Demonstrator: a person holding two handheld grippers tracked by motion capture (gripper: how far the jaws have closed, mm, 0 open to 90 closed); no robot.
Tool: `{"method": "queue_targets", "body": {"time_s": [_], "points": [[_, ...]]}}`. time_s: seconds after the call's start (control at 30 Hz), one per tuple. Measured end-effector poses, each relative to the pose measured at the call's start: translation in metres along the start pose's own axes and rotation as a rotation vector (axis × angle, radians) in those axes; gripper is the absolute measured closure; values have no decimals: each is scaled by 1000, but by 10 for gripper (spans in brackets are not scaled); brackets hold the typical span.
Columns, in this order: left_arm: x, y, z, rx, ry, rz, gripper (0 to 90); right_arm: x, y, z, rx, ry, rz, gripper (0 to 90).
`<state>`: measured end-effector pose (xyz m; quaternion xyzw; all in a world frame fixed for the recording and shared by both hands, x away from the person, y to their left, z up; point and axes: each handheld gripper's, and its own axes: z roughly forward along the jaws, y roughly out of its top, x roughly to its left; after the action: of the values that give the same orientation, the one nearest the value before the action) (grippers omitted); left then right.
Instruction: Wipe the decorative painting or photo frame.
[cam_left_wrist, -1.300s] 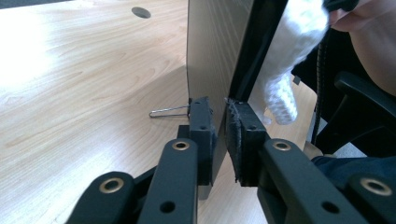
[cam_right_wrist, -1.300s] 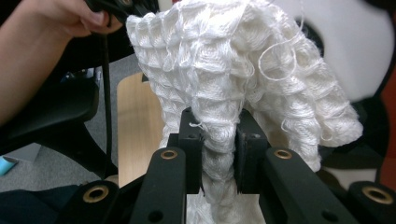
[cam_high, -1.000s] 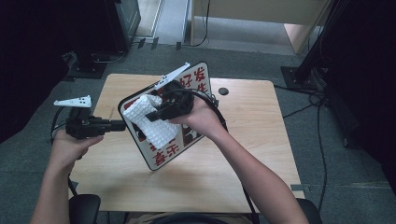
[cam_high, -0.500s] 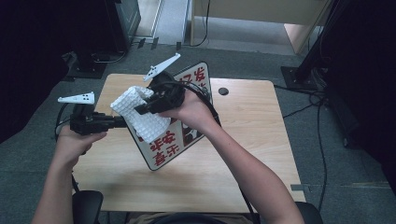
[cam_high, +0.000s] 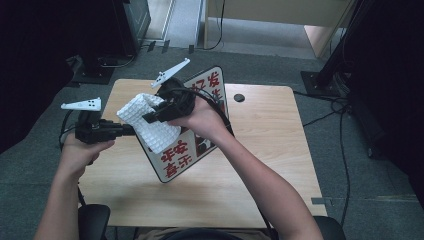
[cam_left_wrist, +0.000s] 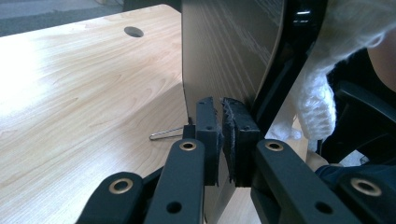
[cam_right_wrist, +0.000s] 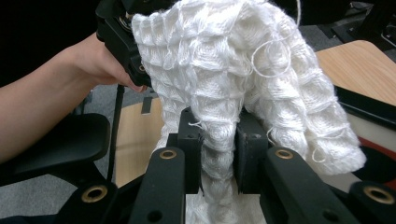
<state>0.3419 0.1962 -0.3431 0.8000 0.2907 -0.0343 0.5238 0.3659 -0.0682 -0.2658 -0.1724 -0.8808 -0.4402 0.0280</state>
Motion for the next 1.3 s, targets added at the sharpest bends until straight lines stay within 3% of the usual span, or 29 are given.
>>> {"method": "queue_targets", "body": {"time_s": [1.3], "points": [[0, 0, 1, 1, -15, -12, 891, -1, -27, 18, 24, 27, 22, 764]]}}
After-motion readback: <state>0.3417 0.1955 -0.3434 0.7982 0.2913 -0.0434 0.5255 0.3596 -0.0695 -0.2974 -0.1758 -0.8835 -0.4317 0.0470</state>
